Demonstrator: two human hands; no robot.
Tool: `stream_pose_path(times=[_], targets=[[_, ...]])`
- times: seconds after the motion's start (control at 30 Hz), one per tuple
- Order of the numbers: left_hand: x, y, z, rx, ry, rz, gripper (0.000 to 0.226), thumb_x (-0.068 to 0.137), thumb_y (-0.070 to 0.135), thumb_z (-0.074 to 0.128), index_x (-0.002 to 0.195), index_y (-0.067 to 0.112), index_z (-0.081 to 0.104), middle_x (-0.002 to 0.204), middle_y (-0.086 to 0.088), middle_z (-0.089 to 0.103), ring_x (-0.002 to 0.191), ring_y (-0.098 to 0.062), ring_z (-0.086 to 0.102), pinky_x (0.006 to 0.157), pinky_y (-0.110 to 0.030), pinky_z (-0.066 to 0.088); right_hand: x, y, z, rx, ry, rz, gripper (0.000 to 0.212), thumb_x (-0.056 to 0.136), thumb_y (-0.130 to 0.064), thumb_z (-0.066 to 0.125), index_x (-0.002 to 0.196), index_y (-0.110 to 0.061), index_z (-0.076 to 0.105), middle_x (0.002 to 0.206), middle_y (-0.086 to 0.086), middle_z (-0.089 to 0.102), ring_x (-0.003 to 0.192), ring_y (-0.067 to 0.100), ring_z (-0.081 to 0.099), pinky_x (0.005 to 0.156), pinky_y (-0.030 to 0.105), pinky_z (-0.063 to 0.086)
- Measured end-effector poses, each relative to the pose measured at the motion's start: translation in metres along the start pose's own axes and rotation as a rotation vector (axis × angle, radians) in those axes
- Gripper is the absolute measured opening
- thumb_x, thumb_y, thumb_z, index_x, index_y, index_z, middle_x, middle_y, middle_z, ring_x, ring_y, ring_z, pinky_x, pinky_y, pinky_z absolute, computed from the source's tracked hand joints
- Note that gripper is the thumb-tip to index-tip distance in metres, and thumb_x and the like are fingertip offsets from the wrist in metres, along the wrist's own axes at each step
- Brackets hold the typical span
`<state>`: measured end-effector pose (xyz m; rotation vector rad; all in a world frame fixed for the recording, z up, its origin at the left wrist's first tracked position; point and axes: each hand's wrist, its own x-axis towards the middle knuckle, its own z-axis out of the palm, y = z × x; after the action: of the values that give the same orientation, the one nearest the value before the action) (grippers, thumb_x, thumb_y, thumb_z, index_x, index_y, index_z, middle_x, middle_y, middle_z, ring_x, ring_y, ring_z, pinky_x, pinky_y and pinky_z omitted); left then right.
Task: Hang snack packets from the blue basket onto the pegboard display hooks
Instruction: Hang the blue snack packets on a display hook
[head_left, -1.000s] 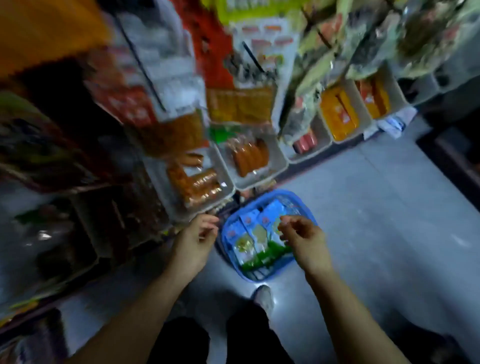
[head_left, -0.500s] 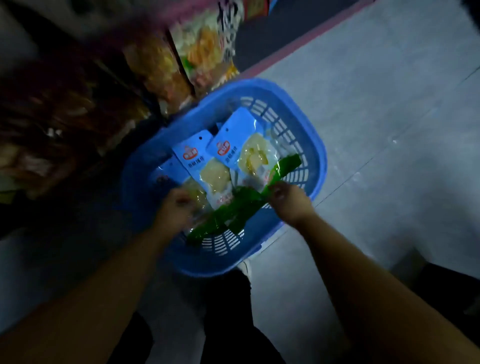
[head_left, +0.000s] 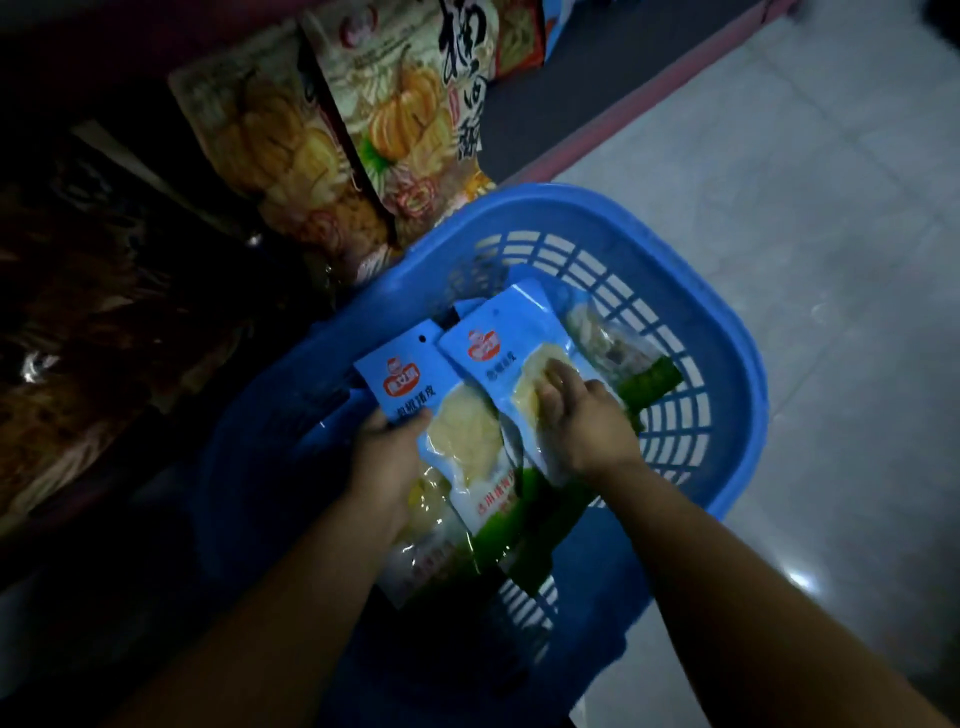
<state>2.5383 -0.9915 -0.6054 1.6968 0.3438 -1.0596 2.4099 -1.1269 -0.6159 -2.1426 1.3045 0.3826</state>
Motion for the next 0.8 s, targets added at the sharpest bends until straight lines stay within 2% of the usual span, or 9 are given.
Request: stream_pose_path(times=[0.07, 0.17, 0.3, 0.37, 0.43, 0.53, 0.67, 0.73, 0.8], targets=[[-0.001, 0.000, -0.004, 0.004, -0.011, 0.021, 0.012, 0.090, 0.010, 0.060, 0.100, 0.015, 0.062, 0.095, -0.004, 0.068, 0.087, -0.022, 0.064, 0.079, -0.035, 0.052, -0.004, 0.001, -0.006, 0.012, 0.070, 0.040, 0.049, 0.095, -0.055, 0.038, 0.132, -0.023, 0.045, 0.125, 0.019, 0.054, 0.112, 0.039, 0.054, 0.094, 0.046, 0.045], [-0.002, 0.001, -0.009, -0.038, 0.005, 0.048, 0.011, 0.090, 0.013, 0.060, 0.101, 0.014, 0.062, 0.092, -0.005, 0.068, 0.078, -0.019, 0.064, 0.068, -0.030, 0.050, 0.007, 0.001, -0.018, 0.055, 0.106, 0.052, 0.060, 0.084, -0.063, 0.053, 0.123, -0.018, 0.054, 0.129, 0.016, 0.053, 0.120, 0.034, 0.049, 0.099, 0.047, 0.043], [-0.004, 0.002, -0.016, -0.122, 0.050, 0.109, 0.008, 0.089, 0.018, 0.061, 0.097, 0.019, 0.065, 0.091, -0.005, 0.070, 0.078, -0.022, 0.067, 0.071, -0.035, 0.053, 0.025, -0.010, -0.028, 0.672, -0.072, 0.126, 0.088, 0.072, -0.048, 0.077, 0.144, -0.019, 0.034, 0.147, 0.011, 0.039, 0.131, 0.031, 0.044, 0.106, 0.050, 0.041], [-0.007, 0.002, -0.019, -0.132, 0.048, 0.141, 0.008, 0.089, 0.019, 0.062, 0.096, 0.020, 0.066, 0.091, -0.004, 0.072, 0.084, -0.025, 0.068, 0.078, -0.040, 0.054, 0.033, -0.012, -0.024, 0.592, -0.067, 0.145, 0.101, 0.064, -0.049, 0.081, 0.146, -0.019, 0.031, 0.148, 0.010, 0.037, 0.134, 0.030, 0.041, 0.107, 0.050, 0.040], [-0.009, 0.003, -0.021, -0.156, 0.036, 0.169, 0.006, 0.089, 0.020, 0.062, 0.092, 0.022, 0.066, 0.083, 0.002, 0.073, 0.077, -0.019, 0.070, 0.072, -0.036, 0.054, 0.036, -0.011, -0.019, 0.435, -0.037, 0.191, 0.107, 0.056, -0.054, 0.083, 0.143, -0.019, 0.033, 0.146, 0.010, 0.040, 0.134, 0.032, 0.039, 0.108, 0.051, 0.038], [-0.012, 0.009, -0.026, -0.138, 0.034, 0.224, 0.007, 0.090, 0.019, 0.062, 0.086, 0.023, 0.065, 0.076, 0.005, 0.072, 0.067, -0.012, 0.069, 0.065, -0.031, 0.054, 0.027, -0.006, -0.016, 0.630, -0.107, 0.251, 0.085, 0.059, -0.037, 0.086, 0.131, -0.015, 0.046, 0.135, 0.009, 0.054, 0.124, 0.030, 0.051, 0.104, 0.050, 0.043], [-0.026, 0.017, -0.033, -0.102, 0.037, 0.275, 0.003, 0.087, 0.021, 0.065, 0.085, 0.021, 0.068, 0.087, -0.002, 0.073, 0.083, -0.022, 0.069, 0.078, -0.042, 0.054, 0.002, 0.001, -0.024, 0.981, -0.090, 0.157, 0.058, 0.066, -0.012, 0.080, 0.120, -0.004, 0.058, 0.120, 0.013, 0.065, 0.104, 0.028, 0.066, 0.084, 0.039, 0.056], [-0.037, 0.019, -0.040, -0.089, 0.052, 0.286, 0.004, 0.086, 0.022, 0.065, 0.085, 0.021, 0.068, 0.091, -0.005, 0.073, 0.089, -0.026, 0.068, 0.086, -0.048, 0.053, -0.012, -0.003, -0.037, 1.064, -0.115, 0.042, 0.053, 0.066, -0.009, 0.076, 0.116, -0.001, 0.060, 0.114, 0.018, 0.068, 0.098, 0.030, 0.069, 0.082, 0.040, 0.058], [-0.053, 0.027, -0.049, -0.081, 0.069, 0.282, 0.005, 0.086, 0.024, 0.065, 0.087, 0.021, 0.068, 0.095, -0.006, 0.073, 0.092, -0.027, 0.068, 0.089, -0.053, 0.051, -0.029, -0.014, -0.053, 1.102, -0.057, -0.043, 0.045, 0.070, -0.003, 0.075, 0.114, -0.001, 0.061, 0.108, 0.016, 0.071, 0.093, 0.028, 0.071, 0.077, 0.038, 0.060]])
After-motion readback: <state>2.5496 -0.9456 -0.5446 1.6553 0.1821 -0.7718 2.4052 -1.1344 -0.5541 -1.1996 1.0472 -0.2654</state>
